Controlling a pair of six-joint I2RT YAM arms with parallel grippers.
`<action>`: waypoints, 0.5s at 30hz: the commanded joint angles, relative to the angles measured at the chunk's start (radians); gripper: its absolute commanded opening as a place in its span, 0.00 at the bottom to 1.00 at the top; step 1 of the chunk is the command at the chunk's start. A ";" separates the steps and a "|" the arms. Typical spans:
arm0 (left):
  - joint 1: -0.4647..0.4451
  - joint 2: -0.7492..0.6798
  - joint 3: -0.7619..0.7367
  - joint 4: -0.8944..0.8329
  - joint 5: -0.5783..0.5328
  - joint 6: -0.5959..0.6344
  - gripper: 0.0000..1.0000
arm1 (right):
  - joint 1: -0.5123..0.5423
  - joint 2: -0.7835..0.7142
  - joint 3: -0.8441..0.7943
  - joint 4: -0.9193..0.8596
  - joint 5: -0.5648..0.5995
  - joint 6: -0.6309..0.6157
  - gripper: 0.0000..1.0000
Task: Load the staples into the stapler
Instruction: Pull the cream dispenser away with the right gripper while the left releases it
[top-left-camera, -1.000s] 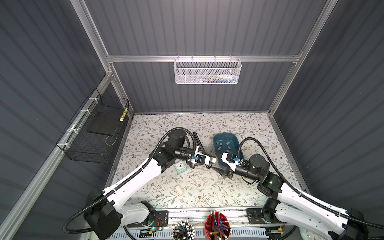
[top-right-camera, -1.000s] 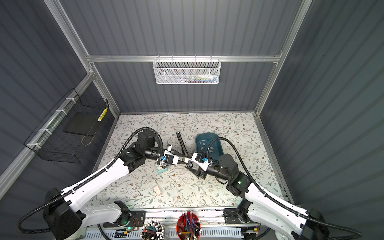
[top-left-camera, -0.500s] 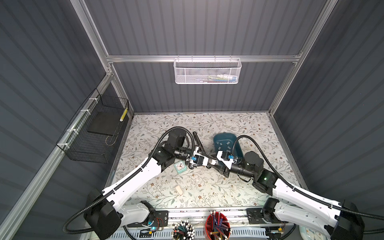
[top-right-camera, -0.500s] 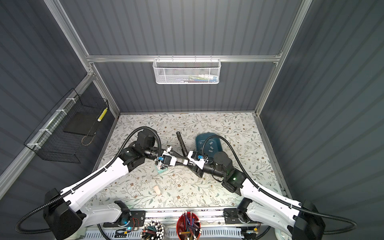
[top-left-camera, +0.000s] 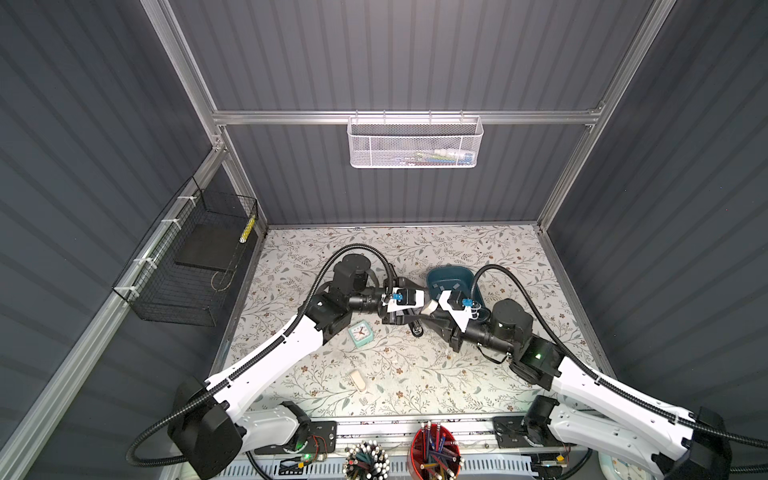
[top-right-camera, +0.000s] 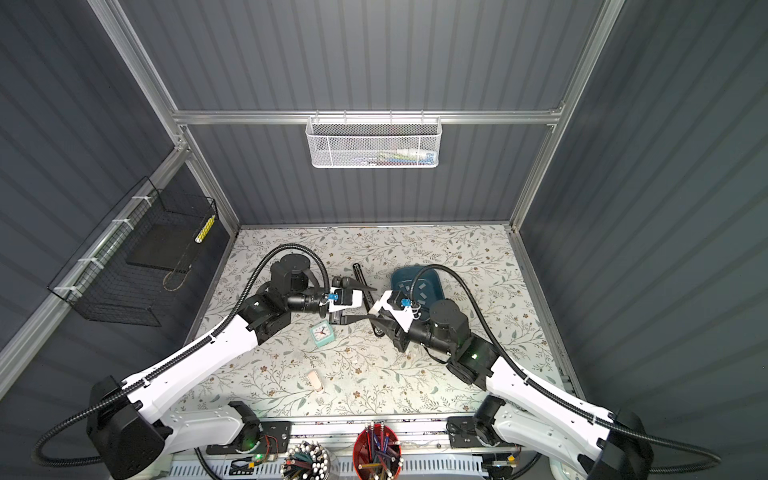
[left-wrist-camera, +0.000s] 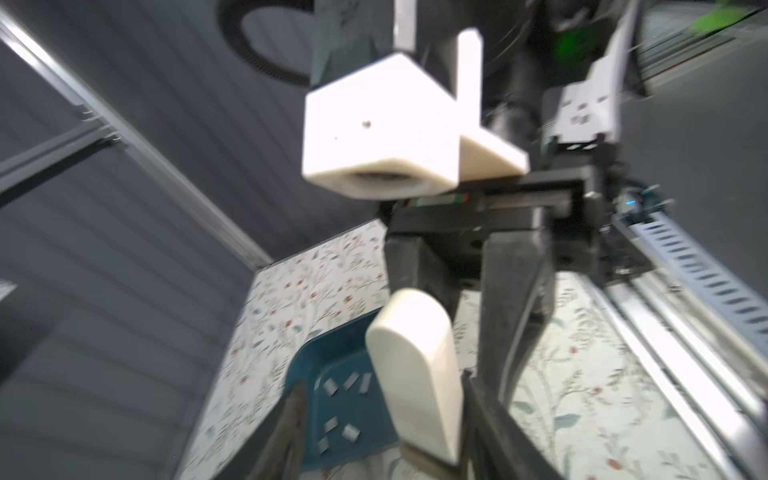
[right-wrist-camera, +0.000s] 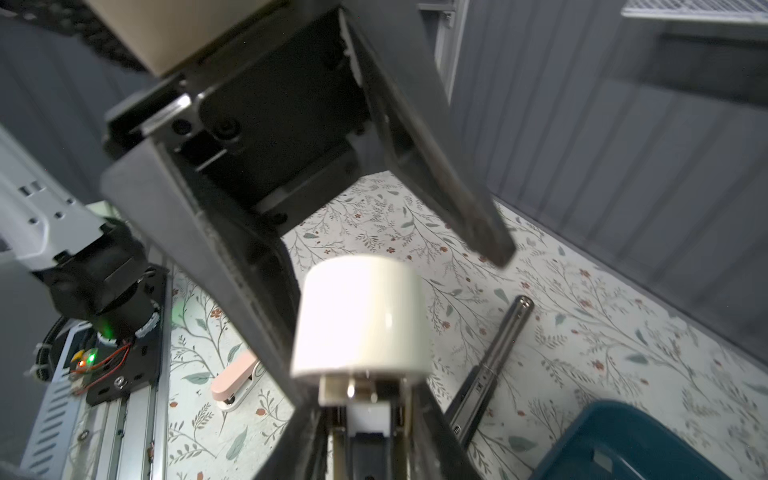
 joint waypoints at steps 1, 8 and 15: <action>0.004 -0.054 0.027 0.013 -0.459 -0.107 0.69 | 0.006 -0.002 0.044 -0.080 0.092 0.180 0.05; 0.004 -0.167 0.030 -0.172 -0.768 0.082 0.78 | 0.008 0.164 0.153 -0.250 0.167 0.363 0.00; 0.007 -0.221 0.037 -0.440 -0.826 0.231 0.80 | 0.032 0.491 0.376 -0.431 0.128 0.411 0.00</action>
